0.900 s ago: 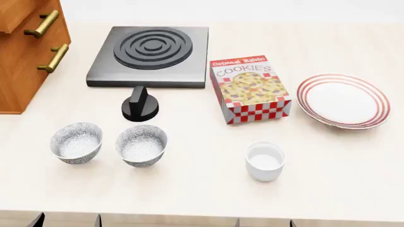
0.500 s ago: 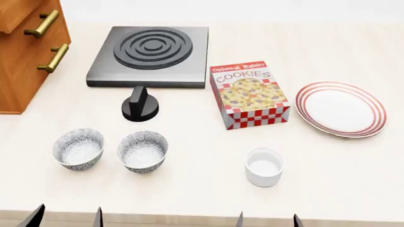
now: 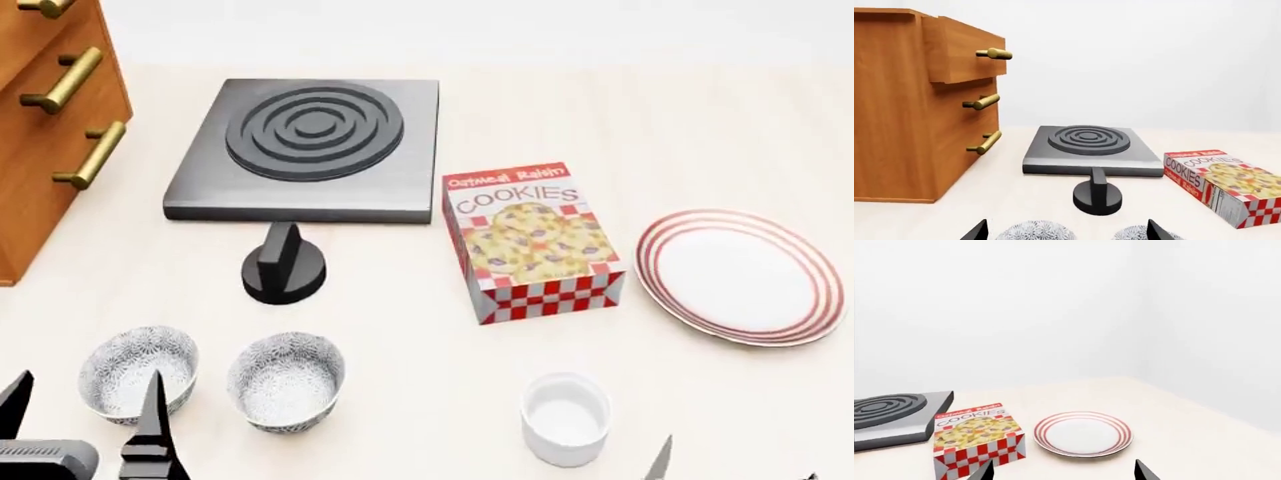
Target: Pick the akita bowl from table center and place it on the plate.
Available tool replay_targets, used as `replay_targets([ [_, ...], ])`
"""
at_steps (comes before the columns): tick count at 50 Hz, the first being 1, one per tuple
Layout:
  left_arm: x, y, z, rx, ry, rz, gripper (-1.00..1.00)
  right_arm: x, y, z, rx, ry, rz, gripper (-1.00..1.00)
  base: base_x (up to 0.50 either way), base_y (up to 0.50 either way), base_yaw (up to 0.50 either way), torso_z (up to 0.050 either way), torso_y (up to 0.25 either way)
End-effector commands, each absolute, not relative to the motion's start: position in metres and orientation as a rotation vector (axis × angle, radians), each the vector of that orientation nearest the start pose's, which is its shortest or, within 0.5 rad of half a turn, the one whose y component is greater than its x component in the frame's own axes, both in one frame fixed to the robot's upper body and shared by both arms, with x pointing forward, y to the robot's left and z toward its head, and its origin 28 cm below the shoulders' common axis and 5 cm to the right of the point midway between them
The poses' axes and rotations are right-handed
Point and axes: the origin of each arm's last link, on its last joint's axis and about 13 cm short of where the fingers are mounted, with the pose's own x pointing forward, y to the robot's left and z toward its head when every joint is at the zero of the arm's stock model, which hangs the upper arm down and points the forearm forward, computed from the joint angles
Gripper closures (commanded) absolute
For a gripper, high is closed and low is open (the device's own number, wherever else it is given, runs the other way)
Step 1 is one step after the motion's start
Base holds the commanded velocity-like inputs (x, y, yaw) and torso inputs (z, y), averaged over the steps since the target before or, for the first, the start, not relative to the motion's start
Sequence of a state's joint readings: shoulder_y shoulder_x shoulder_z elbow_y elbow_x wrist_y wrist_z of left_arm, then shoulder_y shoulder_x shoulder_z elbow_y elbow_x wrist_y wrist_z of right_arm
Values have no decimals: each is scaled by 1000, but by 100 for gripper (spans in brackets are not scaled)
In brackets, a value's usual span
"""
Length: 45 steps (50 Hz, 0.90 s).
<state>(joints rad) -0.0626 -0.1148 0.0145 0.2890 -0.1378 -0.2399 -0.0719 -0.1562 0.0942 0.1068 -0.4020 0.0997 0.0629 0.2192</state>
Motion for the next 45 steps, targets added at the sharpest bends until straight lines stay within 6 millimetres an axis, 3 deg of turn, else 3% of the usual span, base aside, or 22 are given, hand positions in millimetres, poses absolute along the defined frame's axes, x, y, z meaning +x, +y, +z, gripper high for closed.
replay_targets([
  [1,225,231,81,-34,-128,47,-100,167,-139,71,-1,-225,-336,-100,0,0,0,0,0],
  [6,224,234,80,-46,-132,58,-100,164,-139,71,1,-218,-345,-100,0,0,0,0,0],
  [21,226,237,84,-71,-142,78,-100,166,-139,71,-15,-220,-338,-100,482,0,0,0,0],
  [45,227,238,88,-74,-146,82,-100,169,-138,72,-20,-211,-322,-100,90,0,0,0,0],
])
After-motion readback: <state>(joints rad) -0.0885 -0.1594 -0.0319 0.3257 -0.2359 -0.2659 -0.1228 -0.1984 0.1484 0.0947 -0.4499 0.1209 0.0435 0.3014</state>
